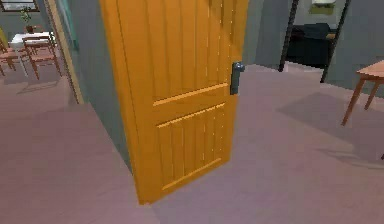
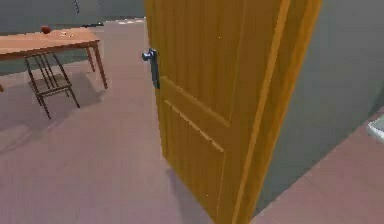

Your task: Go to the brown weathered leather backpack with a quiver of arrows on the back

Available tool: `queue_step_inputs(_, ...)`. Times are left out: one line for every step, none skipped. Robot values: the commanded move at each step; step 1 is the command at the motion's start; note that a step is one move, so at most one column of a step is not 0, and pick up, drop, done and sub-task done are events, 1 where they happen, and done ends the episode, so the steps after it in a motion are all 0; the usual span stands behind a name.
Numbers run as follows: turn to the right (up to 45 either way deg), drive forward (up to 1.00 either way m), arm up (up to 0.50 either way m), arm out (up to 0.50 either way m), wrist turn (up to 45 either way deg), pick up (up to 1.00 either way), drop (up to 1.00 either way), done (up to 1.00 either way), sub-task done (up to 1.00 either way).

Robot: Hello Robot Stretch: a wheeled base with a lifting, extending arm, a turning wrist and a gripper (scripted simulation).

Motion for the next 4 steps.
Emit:
queue_step_inputs(33.0, 0.00, 0.00, 0.00, 0.0, 0.00, 0.00, 0.00, 0.00)
queue_step_inputs(3.0, 0.00, 0.00, 0.00, 0.0, 0.00, 0.00, 0.00, 0.00)
queue_step_inputs(0.0, 1.00, 0.00, 0.00, 0.0, 0.00, 0.00, 0.00, 0.00)
queue_step_inputs(0.0, 0.45, 0.00, 0.00, 0.0, 0.00, 0.00, 0.00, 0.00)
